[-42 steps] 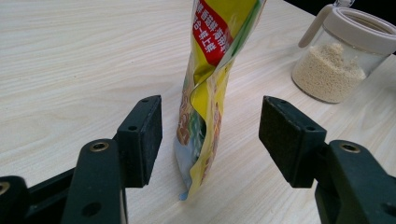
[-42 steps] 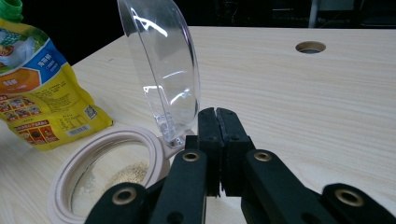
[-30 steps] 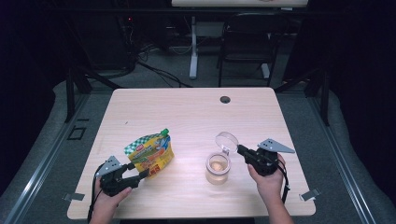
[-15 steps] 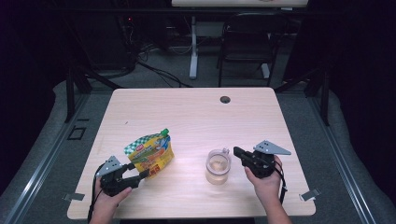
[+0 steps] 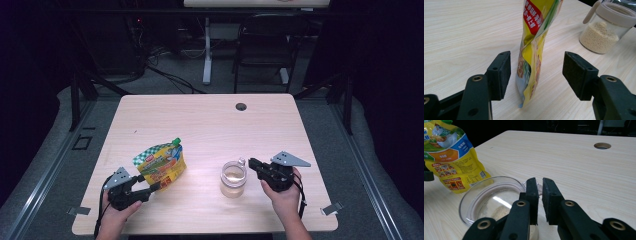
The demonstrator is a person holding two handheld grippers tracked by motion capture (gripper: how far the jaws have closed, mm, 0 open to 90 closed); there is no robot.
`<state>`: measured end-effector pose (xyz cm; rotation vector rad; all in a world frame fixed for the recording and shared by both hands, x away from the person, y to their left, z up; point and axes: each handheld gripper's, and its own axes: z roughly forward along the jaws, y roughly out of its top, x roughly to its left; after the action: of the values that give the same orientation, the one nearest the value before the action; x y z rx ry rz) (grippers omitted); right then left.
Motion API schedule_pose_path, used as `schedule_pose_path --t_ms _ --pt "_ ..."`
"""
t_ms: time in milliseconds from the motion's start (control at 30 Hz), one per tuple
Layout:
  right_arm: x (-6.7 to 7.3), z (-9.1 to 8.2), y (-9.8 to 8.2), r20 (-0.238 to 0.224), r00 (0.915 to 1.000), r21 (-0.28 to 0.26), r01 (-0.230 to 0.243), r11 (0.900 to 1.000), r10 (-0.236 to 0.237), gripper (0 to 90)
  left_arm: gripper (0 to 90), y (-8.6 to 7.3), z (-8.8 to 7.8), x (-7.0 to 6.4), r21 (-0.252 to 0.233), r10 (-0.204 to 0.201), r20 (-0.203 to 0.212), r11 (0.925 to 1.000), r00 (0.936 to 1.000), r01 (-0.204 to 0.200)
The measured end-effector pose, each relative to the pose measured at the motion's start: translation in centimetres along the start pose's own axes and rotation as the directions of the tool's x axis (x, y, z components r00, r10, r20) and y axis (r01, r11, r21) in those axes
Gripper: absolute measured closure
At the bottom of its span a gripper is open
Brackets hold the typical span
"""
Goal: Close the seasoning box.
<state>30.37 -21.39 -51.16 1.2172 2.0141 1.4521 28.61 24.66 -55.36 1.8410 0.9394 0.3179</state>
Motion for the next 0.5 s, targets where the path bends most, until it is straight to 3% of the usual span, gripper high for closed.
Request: schedule_pose_path --t_ms 500 --pt "-0.57 -0.35 -0.43 0.046 0.9989 0.0 -0.012 1.0 0.012 71.6 40.1 0.16 -0.07 0.03 -0.007 0.002 0.006 1.0 1.0 -0.002"
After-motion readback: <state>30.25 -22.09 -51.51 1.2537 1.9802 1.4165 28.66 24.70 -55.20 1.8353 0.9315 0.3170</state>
